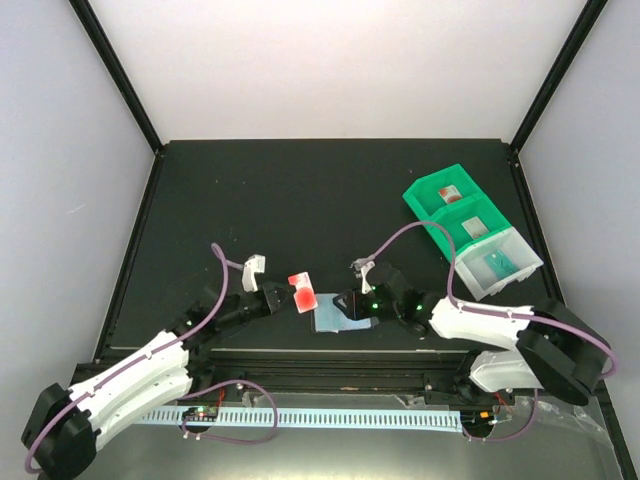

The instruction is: Take the credit cards out of the card holder

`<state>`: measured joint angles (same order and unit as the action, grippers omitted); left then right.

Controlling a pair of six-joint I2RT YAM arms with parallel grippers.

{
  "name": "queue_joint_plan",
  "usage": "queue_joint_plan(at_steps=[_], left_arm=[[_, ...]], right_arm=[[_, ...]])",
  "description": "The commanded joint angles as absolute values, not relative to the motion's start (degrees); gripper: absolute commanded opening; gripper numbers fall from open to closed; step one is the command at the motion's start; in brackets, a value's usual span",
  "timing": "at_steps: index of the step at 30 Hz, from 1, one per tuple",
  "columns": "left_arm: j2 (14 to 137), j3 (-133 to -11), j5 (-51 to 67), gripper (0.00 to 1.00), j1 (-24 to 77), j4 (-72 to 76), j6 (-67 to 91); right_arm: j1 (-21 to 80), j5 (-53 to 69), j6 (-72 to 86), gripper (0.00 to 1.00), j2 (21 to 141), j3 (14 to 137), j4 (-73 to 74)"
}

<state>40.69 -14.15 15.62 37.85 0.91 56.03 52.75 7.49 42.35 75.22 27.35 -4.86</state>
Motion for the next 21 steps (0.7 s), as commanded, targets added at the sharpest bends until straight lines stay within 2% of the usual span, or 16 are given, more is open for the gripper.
queue_joint_plan(at_steps=[1, 4, 9, 14, 18, 21], left_arm=[[36.6, -12.5, 16.3, 0.02, 37.5, 8.2, 61.5], [34.4, -11.4, 16.4, 0.01, 37.5, 10.5, 62.9], [31.6, -9.0, 17.0, 0.02, 37.5, 14.8, 65.2], [30.6, -6.6, 18.3, 0.01, 37.5, 20.1, 66.8], [30.2, -6.2, 19.4, 0.02, 37.5, 22.0, 67.1], [29.9, -5.7, 19.9, 0.01, 37.5, 23.3, 67.6]], right_arm=[[52.8, 18.7, 48.1, 0.39, 71.1, 25.1, -19.6], [52.8, 23.1, 51.5, 0.49, 69.8, 23.5, -27.1], [52.8, 26.2, 54.3, 0.60, 70.3, 23.6, -30.9], [52.8, 28.7, 57.8, 0.62, 72.6, 24.2, -35.7], [52.8, 29.7, 58.7, 0.56, 73.6, 25.1, -37.0], [52.8, 29.9, 58.4, 0.39, 73.7, 25.7, -36.5]])
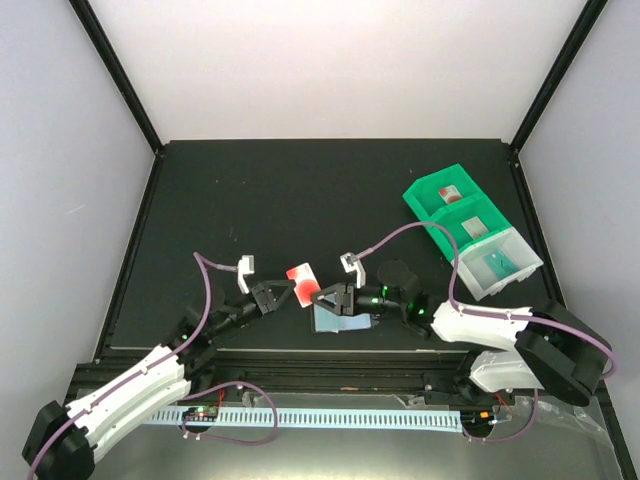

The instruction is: Take the credit cards out of the card holder

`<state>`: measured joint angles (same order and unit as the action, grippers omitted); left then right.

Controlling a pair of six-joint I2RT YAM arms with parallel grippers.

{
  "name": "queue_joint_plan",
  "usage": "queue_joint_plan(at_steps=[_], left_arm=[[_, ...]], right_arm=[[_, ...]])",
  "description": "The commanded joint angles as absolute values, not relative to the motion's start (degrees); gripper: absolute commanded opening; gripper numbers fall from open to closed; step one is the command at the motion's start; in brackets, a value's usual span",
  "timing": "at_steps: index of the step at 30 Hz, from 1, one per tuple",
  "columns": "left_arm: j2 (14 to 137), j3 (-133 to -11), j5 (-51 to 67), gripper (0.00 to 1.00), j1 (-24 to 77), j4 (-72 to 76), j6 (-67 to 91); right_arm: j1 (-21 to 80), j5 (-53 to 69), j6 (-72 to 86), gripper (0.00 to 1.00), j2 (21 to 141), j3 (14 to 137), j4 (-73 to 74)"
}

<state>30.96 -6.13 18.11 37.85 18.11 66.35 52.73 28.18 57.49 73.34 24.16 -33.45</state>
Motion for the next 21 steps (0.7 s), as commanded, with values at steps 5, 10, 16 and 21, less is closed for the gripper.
queue_joint_plan(at_steps=[5, 10, 16, 21], left_arm=[[29.3, -5.5, 21.2, 0.01, 37.5, 23.7, 67.5], [28.1, -5.4, 22.8, 0.13, 37.5, 22.4, 66.7], [23.6, -6.8, 29.7, 0.41, 37.5, 18.1, 58.2], [21.9, -8.9, 36.4, 0.44, 37.5, 12.1, 52.5]], right_arm=[[52.8, 29.9, 55.8, 0.10, 72.8, 25.4, -36.0], [52.8, 32.7, 50.3, 0.01, 70.2, 25.7, -32.9], [52.8, 40.4, 37.5, 0.01, 64.2, 26.2, -21.1], [52.8, 50.0, 30.5, 0.01, 62.4, 27.8, -12.7]])
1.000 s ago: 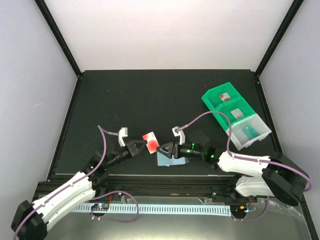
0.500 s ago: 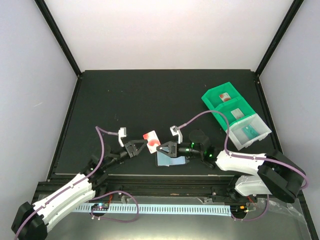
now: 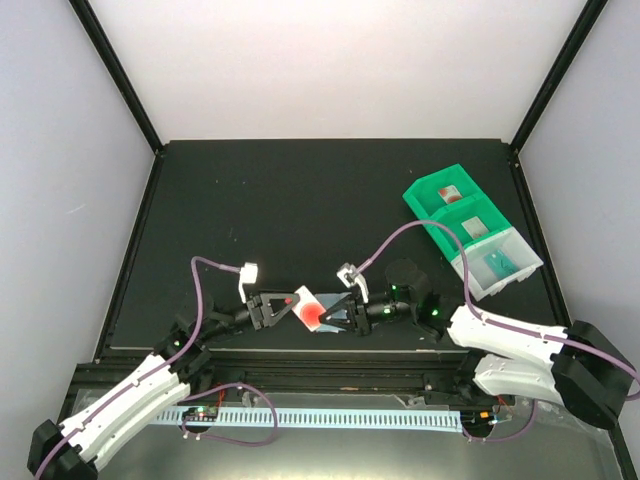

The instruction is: Take the credit cards out of the card holder

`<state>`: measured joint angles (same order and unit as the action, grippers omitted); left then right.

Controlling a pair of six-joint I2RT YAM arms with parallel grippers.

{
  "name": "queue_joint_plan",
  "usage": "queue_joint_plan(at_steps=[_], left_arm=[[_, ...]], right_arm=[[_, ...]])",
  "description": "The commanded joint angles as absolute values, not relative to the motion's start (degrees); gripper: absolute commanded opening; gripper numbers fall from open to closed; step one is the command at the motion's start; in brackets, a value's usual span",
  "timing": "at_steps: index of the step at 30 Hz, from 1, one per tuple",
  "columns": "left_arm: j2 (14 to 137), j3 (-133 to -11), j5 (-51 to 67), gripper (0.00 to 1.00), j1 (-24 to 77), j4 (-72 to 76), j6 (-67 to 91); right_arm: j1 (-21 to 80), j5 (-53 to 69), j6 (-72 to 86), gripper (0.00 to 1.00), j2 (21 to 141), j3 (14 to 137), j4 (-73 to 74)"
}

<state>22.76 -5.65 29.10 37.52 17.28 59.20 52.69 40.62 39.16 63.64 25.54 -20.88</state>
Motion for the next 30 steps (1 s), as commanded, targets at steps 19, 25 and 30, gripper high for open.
queue_joint_plan(at_steps=[19, 25, 30], left_arm=[[22.9, -9.4, 39.7, 0.02, 37.5, 14.1, 52.4], [21.7, -8.7, 31.6, 0.02, 37.5, 18.7, 56.2], [21.3, -9.0, 24.9, 0.02, 37.5, 22.2, 58.5]], right_arm=[[52.8, 43.9, 35.4, 0.39, 56.8, 26.0, -12.6], [52.8, 37.6, 46.6, 0.57, 56.2, 22.3, -24.4], [52.8, 31.7, 55.5, 0.60, 56.9, 19.8, -33.1]])
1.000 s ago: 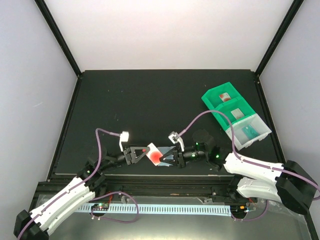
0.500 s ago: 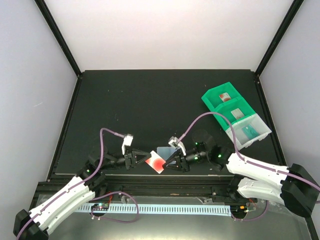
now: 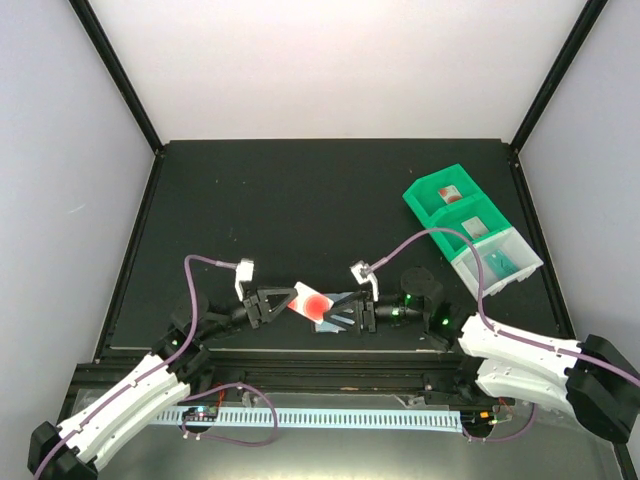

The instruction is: Take the credit cards out of the card holder

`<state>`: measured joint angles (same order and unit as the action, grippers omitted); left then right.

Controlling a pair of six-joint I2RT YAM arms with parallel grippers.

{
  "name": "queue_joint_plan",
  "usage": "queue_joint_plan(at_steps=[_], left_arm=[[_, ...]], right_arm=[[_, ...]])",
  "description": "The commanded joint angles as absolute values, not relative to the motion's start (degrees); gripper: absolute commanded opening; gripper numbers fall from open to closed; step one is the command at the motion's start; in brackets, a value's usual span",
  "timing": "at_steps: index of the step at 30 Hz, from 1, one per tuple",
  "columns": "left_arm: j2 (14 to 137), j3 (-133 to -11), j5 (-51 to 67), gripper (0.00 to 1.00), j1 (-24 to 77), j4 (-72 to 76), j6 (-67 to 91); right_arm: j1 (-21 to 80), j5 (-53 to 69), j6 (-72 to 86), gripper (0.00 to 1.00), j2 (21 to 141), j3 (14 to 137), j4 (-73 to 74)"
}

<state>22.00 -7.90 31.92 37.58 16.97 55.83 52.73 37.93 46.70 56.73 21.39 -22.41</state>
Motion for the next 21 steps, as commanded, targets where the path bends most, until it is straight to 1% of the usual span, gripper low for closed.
queue_joint_plan(at_steps=[1, 4, 8, 10, 13, 17, 21], left_arm=[[21.4, -9.1, 24.0, 0.02, 37.4, 22.7, 58.8], [21.7, -9.4, 21.7, 0.01, 37.5, 23.5, 59.9], [22.2, -9.4, 20.1, 0.01, 37.5, 24.3, 61.0], [22.3, -9.3, 19.1, 0.02, 37.5, 24.5, 61.5], [22.3, -8.3, 17.9, 0.01, 37.4, 25.8, 62.3], [22.6, -6.5, 17.1, 0.02, 37.5, 28.7, 63.9], [22.8, -6.4, 16.8, 0.01, 37.4, 28.9, 64.3]], right_arm=[[52.8, 31.5, 56.7, 0.60, 57.5, 19.8, -34.8], [52.8, 30.8, 59.1, 0.56, 59.4, 20.2, -37.9], [52.8, 29.6, 60.3, 0.41, 61.4, 21.4, -39.7], [52.8, 28.9, 61.2, 0.36, 62.2, 21.8, -41.0], [52.8, 27.7, 62.9, 0.33, 63.1, 21.9, -43.0], [52.8, 27.6, 64.2, 0.32, 64.9, 22.7, -43.5], [52.8, 27.2, 65.7, 0.25, 65.9, 22.0, -45.7]])
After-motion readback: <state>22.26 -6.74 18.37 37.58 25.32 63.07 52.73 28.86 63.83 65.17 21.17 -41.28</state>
